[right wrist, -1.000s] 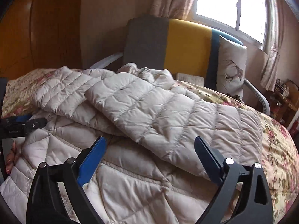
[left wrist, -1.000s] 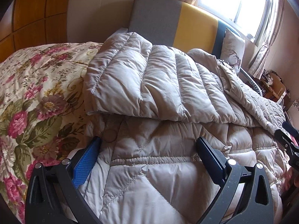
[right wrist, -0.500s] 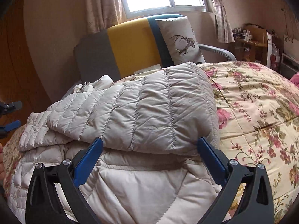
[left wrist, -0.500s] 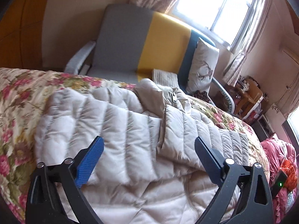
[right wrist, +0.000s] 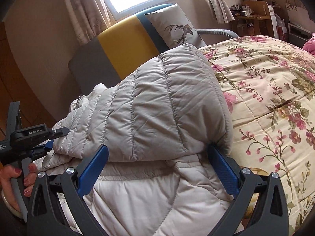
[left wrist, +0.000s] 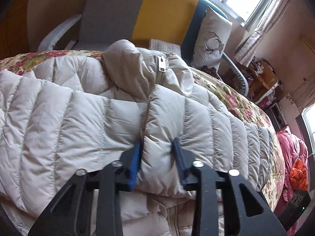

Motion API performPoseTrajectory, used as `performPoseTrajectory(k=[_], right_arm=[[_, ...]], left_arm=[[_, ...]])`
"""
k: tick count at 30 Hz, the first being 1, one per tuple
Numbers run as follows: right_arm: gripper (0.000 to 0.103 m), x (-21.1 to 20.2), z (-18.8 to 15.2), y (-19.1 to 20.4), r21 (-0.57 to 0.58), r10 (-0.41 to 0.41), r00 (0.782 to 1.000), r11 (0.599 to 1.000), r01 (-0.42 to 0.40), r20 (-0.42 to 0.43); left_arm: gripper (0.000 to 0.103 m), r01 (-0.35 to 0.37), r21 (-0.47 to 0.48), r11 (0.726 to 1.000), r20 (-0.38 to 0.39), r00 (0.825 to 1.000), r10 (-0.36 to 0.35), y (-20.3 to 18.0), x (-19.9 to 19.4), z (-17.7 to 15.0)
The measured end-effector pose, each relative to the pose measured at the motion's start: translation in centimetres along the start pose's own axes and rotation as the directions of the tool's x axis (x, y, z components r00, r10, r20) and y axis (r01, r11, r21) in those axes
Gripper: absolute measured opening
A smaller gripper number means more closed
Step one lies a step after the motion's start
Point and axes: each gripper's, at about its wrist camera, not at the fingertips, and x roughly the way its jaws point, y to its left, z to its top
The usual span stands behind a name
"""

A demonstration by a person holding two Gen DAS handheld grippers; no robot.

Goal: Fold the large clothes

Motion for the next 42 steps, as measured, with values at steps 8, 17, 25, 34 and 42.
performPoseTrajectory(k=[8, 17, 25, 34, 42], right_arm=[[0.101, -0.4, -0.2, -0.2, 0.009, -0.001, 1.0, 1.0, 0.001, 0.02], [0.101, -0.6, -0.1, -0.7, 0.05, 0.008, 1.0, 0.999, -0.009, 0.012], [0.101, -2.4, 1.2, -0.4, 0.048, -0.099, 0.995, 0.994, 0.1, -0.026], [0.101, 2.9, 5.5, -0.2, -0.088, -0.267, 0.955, 0.962, 0.257, -0.129], [0.101, 12.2, 8.7, -0.3, -0.241, -0.335, 0.926, 0.926, 0.289, -0.174]], left_arm=[[0.006, 0.022, 0.033, 0.999, 0.171, 0.985, -0.028, -0.3, -5.7, 0.7], [0.006, -0.164, -0.023, 0.986, 0.203, 0.965, 0.165, 6.9, -5.9, -2.5], [0.006, -0.101, -0.063, 0.993, 0.246, 0.962, 0.114, 9.6, -5.5, -5.7], [0.006, -0.06, -0.094, 0.994, 0.26, 0.962, 0.083, 10.6, -5.4, -6.4], [0.006, -0.081, -0.087, 0.993, 0.257, 0.961, 0.101, 9.9, -5.6, -7.4]])
